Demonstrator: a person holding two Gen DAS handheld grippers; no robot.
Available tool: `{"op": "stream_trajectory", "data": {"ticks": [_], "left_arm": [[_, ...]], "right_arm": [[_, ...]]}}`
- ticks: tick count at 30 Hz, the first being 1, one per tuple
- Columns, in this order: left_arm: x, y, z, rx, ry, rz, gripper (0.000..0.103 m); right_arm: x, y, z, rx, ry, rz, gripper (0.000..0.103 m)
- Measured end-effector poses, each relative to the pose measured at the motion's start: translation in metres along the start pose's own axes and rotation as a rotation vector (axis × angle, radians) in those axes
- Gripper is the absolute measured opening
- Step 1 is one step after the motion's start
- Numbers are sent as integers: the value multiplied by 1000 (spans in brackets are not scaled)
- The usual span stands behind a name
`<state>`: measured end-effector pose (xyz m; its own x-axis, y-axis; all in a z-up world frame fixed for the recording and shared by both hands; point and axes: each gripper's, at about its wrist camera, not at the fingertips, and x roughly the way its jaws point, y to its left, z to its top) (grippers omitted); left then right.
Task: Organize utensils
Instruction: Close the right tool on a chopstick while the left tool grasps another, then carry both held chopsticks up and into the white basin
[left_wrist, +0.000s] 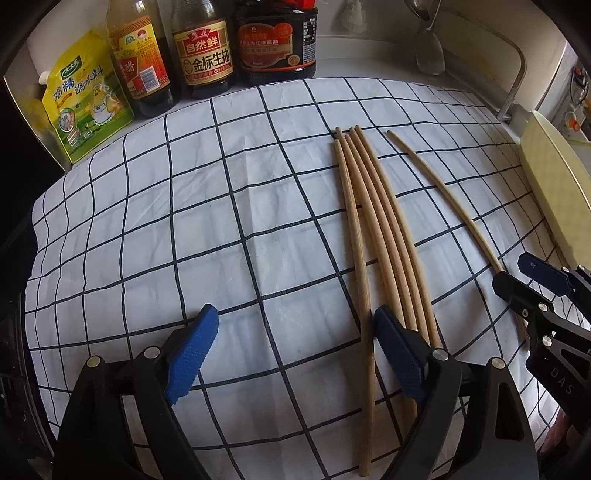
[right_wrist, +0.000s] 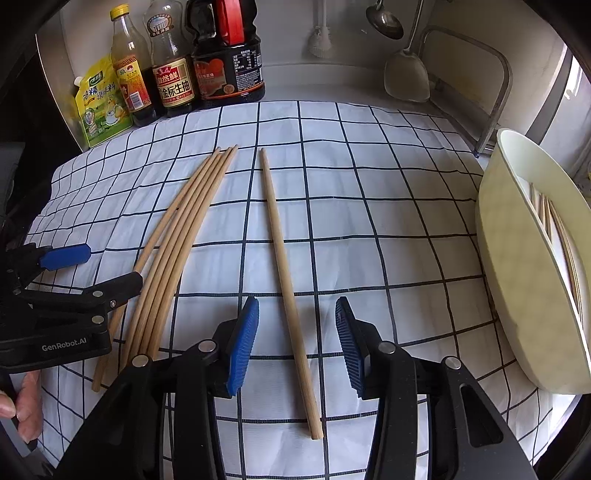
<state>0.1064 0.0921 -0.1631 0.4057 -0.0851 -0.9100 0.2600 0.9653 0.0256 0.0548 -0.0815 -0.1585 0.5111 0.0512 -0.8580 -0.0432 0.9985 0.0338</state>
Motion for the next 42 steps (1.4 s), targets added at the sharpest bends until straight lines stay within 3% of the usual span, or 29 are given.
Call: {"op": "stream_trajectory", "data": {"ticks": [8, 13, 15, 16, 18, 19, 21, 23, 30, 42], "left_arm": [[6, 2, 11, -23, -7, 8, 92], [7, -1, 15, -18, -20, 4, 88], [5, -4, 13, -7, -31, 1, 74], [3, -7, 13, 1, -35, -5, 70], [0, -11, 12, 16, -36, -11, 50], [-1, -13, 12, 22, -35, -18, 44], [-3, -16, 12, 32, -29, -28, 19], [-4, -20, 13, 44, -14, -44, 7], [-10, -22, 11, 25, 8, -72, 7], [-48, -31, 20, 28, -38, -97, 7]], "right_arm": [[10, 3, 3, -20, 2, -6, 42], [13, 4, 8, -36, -8, 6, 41], [14, 5, 8, -42, -9, 13, 36], [13, 6, 8, -44, -11, 12, 26], [13, 9, 8, -52, -14, 9, 10], [13, 10, 8, -57, -13, 8, 7], [13, 11, 8, -58, -10, 16, 7], [13, 8, 7, -48, -5, 34, 6], [3, -2, 2, 43, 4, 88, 6], [-42, -12, 5, 100, -51, 156, 6]]}}
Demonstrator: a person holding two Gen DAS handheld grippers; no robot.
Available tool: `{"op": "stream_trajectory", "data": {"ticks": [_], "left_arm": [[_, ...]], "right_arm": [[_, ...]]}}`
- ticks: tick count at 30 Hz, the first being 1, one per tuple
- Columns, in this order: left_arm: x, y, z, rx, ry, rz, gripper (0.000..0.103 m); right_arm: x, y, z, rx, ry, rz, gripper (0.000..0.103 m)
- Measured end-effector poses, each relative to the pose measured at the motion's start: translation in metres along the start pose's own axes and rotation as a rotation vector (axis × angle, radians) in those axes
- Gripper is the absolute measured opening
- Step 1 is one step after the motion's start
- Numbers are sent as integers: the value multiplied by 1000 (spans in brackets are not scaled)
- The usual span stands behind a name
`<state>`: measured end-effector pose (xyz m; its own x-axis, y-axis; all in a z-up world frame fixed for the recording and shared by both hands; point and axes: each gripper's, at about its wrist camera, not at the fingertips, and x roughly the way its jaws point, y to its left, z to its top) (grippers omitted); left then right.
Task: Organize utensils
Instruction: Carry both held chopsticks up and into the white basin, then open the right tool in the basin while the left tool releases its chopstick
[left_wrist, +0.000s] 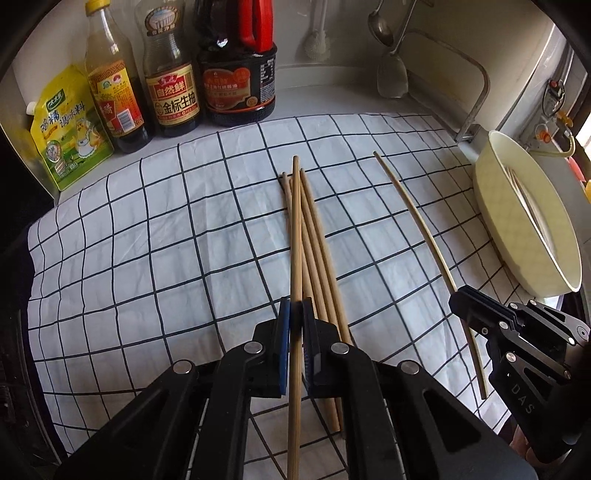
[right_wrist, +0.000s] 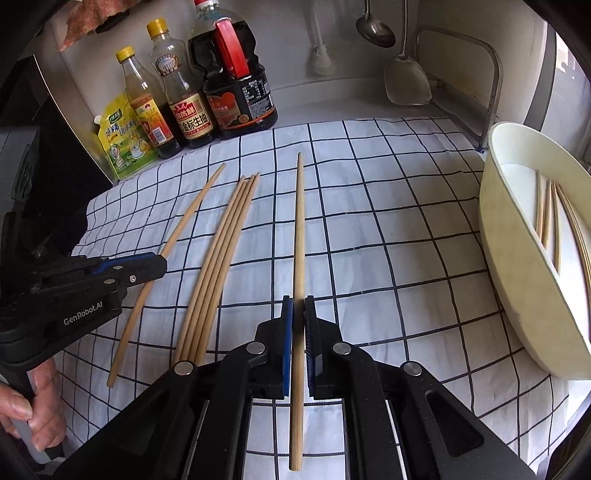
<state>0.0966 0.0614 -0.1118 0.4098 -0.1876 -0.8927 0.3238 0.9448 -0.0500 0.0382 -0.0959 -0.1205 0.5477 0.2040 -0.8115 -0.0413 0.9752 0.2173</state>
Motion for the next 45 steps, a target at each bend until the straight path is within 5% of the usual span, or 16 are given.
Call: {"op": "stream_trajectory", "data": {"ticks": [8, 22, 33, 45], "left_arm": [[-28, -46, 20, 58, -57, -37, 7], [-38, -179, 70, 196, -100, -125, 7], [-27, -262, 99, 290, -108, -137, 7], [8, -299, 110, 341, -56, -83, 7]], "right_arm": [[-50, -31, 12, 29, -68, -11, 6], [-120, -153, 18, 136, -184, -123, 6], [-129, -227, 15, 204, -193, -135, 6], [-112, -261, 21, 245, -169, -112, 6]]}}
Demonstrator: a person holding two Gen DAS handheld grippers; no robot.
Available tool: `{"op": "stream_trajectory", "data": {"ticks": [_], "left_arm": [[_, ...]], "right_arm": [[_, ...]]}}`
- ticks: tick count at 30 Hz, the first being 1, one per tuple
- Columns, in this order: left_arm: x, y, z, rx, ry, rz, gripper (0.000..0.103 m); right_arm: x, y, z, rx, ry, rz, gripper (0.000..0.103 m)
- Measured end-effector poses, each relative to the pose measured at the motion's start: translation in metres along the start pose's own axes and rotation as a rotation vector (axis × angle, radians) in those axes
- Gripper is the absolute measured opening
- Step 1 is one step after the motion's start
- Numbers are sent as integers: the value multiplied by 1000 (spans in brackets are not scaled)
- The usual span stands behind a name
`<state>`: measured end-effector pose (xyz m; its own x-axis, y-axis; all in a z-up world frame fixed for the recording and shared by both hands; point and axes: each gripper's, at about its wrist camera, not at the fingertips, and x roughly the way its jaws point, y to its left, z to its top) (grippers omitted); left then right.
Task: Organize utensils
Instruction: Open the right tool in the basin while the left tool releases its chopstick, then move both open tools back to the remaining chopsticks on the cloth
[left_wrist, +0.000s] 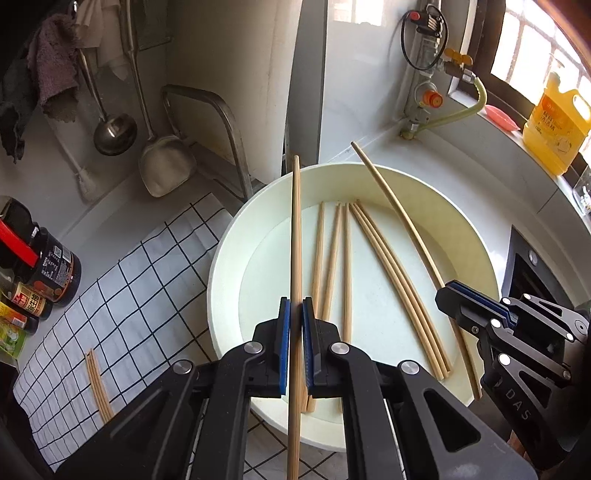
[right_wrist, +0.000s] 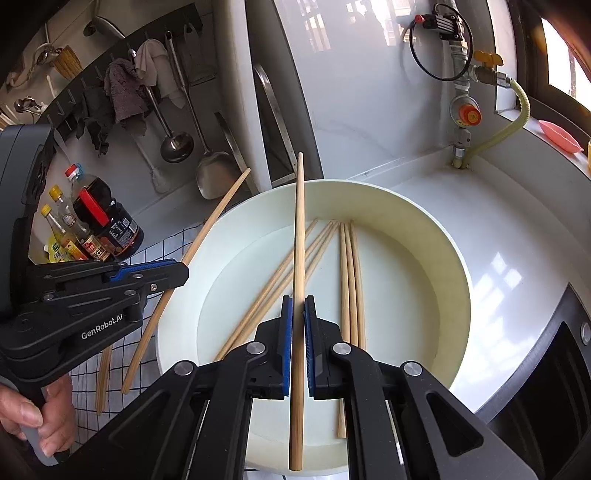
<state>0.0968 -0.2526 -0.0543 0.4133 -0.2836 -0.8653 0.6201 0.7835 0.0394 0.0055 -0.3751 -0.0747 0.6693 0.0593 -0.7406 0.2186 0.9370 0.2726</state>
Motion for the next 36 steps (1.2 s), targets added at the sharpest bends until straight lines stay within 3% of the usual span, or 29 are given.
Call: {"op": "stream_trajectory", "data": {"ticks": [15, 24, 26, 28, 29, 36], "left_arm": [[48, -30, 8, 65, 93, 1, 7], [55, -33, 10, 74, 102, 13, 9], [53, -31, 12, 72, 99, 20, 19], [49, -28, 14, 66, 85, 33, 40], [46, -26, 15, 59, 73, 37, 53], [28, -10, 13, 29, 44, 45, 55]], "right_arm": [[35, -26, -3, 52, 89, -32, 6], [44, -34, -9, 82, 116, -39, 6], [43, -35, -8, 84, 115, -42, 8], [40, -35, -7, 82, 106, -54, 21], [38, -35, -7, 81, 99, -57, 22], [24, -36, -11, 86, 82, -67, 23]]}}
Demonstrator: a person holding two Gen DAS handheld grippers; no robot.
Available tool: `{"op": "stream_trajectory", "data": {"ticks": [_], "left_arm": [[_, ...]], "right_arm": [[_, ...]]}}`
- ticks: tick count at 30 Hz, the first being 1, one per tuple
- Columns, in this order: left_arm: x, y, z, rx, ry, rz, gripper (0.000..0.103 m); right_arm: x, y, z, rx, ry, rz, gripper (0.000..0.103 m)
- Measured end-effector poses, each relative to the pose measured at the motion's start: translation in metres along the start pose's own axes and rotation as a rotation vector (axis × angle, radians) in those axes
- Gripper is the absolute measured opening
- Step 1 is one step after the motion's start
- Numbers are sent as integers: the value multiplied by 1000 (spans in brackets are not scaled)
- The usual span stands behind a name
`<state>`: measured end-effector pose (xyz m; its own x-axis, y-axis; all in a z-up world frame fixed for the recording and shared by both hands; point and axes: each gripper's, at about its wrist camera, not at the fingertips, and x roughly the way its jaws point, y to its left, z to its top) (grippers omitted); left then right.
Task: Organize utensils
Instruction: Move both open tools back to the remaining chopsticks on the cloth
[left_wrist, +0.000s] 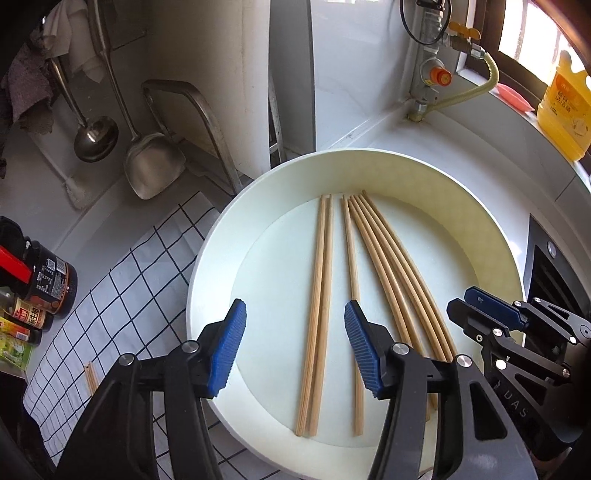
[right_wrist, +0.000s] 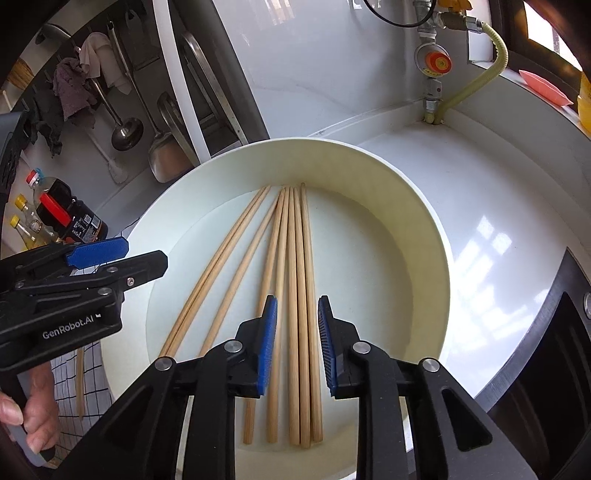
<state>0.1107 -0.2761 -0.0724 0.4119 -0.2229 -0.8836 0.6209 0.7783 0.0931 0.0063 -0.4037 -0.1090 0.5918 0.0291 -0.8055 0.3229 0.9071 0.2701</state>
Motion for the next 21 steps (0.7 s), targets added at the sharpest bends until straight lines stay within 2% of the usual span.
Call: {"op": "stream_trajectory", "data": {"ticks": [12, 21], "left_arm": [[-30, 13, -25, 18, -28, -15, 57], [-54, 40, -52, 0, -44, -7, 61]], "right_arm": [[-22, 24, -12, -18, -23, 6, 28], [-37, 57, -23, -48, -39, 28, 33]]}}
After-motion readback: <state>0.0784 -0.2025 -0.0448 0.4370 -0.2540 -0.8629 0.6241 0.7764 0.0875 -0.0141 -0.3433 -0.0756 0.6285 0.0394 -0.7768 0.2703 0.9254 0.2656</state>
